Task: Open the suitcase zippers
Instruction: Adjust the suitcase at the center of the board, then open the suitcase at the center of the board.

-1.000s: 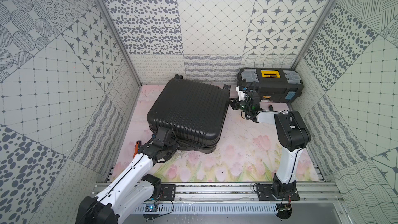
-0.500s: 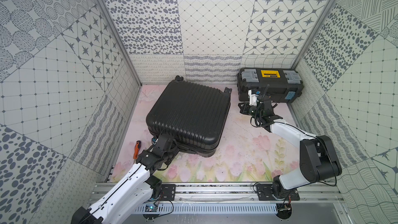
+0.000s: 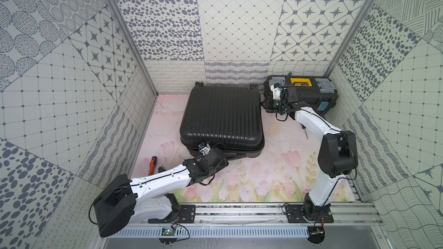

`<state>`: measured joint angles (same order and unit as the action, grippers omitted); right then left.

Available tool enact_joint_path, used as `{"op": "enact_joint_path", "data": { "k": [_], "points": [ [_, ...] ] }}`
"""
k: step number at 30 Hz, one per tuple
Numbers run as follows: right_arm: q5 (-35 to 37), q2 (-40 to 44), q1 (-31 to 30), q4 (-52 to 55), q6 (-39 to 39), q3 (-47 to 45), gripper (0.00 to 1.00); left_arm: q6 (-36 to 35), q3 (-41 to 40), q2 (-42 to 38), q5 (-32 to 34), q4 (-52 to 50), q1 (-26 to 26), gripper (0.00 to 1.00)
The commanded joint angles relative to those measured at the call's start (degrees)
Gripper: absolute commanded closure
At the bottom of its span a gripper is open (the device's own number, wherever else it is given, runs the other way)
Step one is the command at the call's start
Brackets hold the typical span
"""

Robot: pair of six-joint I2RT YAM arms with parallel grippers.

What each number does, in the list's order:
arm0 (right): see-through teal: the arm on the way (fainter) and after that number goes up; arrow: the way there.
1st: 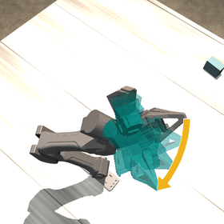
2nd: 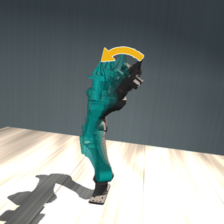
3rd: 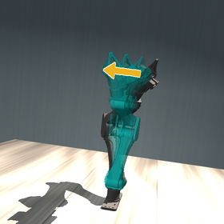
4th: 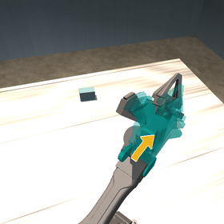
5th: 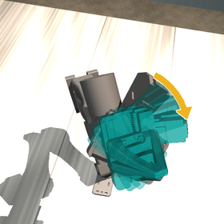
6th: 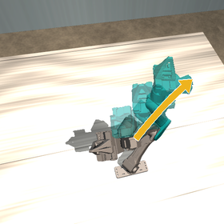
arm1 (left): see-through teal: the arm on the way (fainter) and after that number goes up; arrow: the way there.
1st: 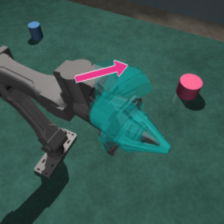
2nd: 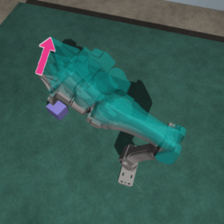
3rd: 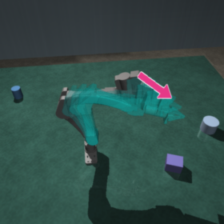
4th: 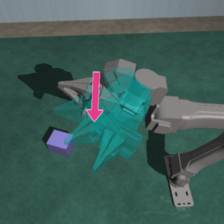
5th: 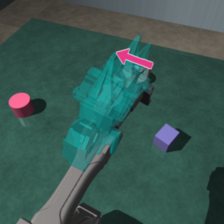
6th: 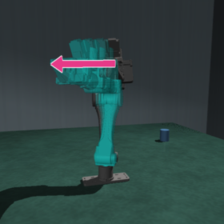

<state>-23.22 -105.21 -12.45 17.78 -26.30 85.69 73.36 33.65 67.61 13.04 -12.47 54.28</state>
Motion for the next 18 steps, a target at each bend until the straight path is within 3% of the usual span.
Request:
{"op": "enact_joint_path", "data": {
  "k": [1, 5, 8, 10, 12, 14, 16, 18],
  "points": [
    [0.61, 1.76, -0.21, 5.87, 2.09, 1.01, 0.90, -18.00, 5.33, -0.32, -5.62, 5.71, 3.82, 0.19],
    [8.64, 10.22, 0.58, 6.67, 4.44, -4.61, 0.85, -21.96, 9.25, -11.09, -0.90, -13.79, 5.66, 0.22],
    [8.20, 16.02, 0.50, 5.85, 3.94, -9.05, 0.85, -24.86, 12.58, -19.66, 1.46, -27.45, 5.57, 0.29],
    [7.65, 19.10, 0.32, 5.14, 2.60, -11.57, 0.85, -23.16, 13.85, -25.02, 4.15, -34.40, 3.49, 0.47],
    [6.72, 21.75, 0.15, 4.43, 1.26, -13.97, 0.87, -21.91, 15.00, -27.96, 2.04, -39.73, -4.19, 0.68],
    [6.17, 24.26, -0.28, 3.51, 0.16, -16.67, 0.91, -23.68, 14.52, -28.89, -6.69, -41.07, -16.67, 0.87],
    [4.38, 26.37, -0.36, 1.98, -1.58, -19.75, 0.94, -25.20, 12.52, -27.88, -17.08, -39.44, -29.52, 0.98],
    [3.14, 28.31, -0.45, 1.09, -2.71, -22.87, 0.97, -25.42, 8.89, -26.57, -25.95, -36.24, -41.40, 1.00]
  ]
}}
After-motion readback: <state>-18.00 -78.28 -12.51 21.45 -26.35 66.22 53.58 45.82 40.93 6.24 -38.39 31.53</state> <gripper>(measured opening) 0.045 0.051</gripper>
